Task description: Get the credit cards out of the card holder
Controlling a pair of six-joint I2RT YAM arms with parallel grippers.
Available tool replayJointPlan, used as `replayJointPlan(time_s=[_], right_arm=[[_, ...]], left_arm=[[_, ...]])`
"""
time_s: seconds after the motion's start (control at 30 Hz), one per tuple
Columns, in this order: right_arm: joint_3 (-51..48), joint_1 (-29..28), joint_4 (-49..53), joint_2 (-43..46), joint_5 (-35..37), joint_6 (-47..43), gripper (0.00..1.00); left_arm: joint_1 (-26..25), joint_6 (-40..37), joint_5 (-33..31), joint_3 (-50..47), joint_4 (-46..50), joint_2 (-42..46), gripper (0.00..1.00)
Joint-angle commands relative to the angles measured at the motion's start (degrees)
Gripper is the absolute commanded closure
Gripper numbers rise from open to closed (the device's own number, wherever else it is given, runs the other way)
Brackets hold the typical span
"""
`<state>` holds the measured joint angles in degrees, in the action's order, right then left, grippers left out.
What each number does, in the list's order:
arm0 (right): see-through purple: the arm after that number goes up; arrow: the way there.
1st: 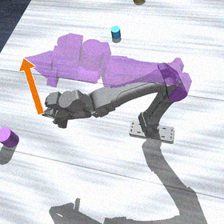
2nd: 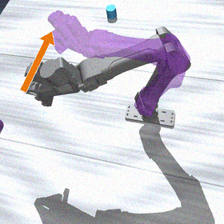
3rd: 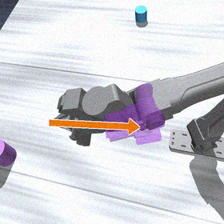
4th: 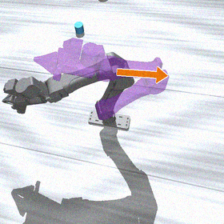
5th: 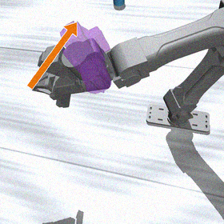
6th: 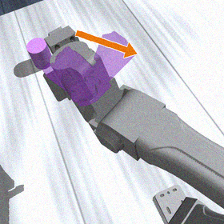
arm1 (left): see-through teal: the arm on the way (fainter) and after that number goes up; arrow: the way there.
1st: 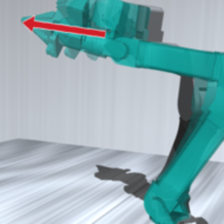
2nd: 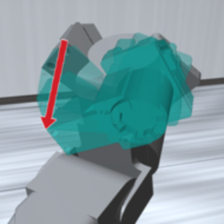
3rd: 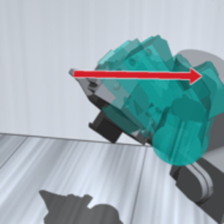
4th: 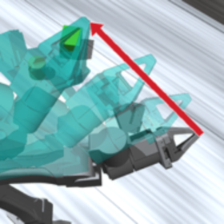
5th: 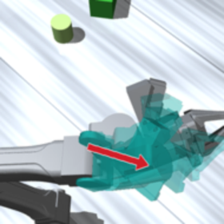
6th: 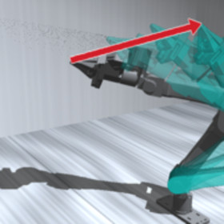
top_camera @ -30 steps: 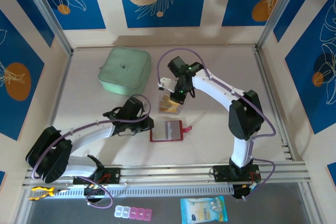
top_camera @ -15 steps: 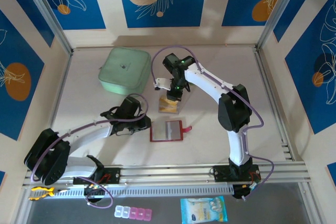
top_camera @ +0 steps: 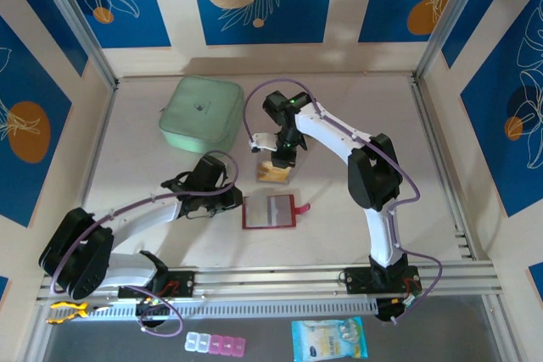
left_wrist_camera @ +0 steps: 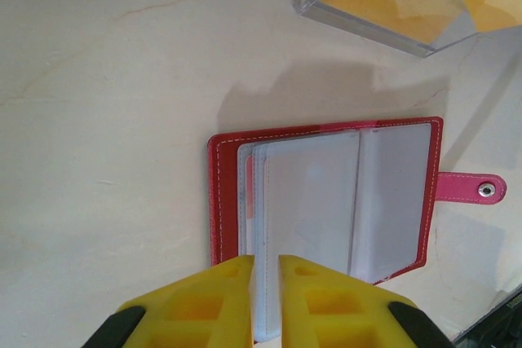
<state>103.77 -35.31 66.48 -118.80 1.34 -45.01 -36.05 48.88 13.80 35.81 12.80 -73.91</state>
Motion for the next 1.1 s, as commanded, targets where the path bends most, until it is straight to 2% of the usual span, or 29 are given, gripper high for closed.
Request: replayJointPlan(time_s=[0.0,0.43,1.07], right_arm=[[0.9,0.6,2.4,0.2,-2.8,-1.4,1.00],[4.9,1.3,0.6,0.7,-1.9,-2.3,1.00],[-0.3,1.4,1.1,-2.2,-2.9,-3.6,1.00]], left_arm=[[0.7,-1.5,-0.6,0.6,0.9,0.2,0.86],[1.0,-1.9,-0.2,1.5,0.3,-1.2,0.85],[1.3,-1.5,0.7,0.8,-0.9,-2.0,0.85]])
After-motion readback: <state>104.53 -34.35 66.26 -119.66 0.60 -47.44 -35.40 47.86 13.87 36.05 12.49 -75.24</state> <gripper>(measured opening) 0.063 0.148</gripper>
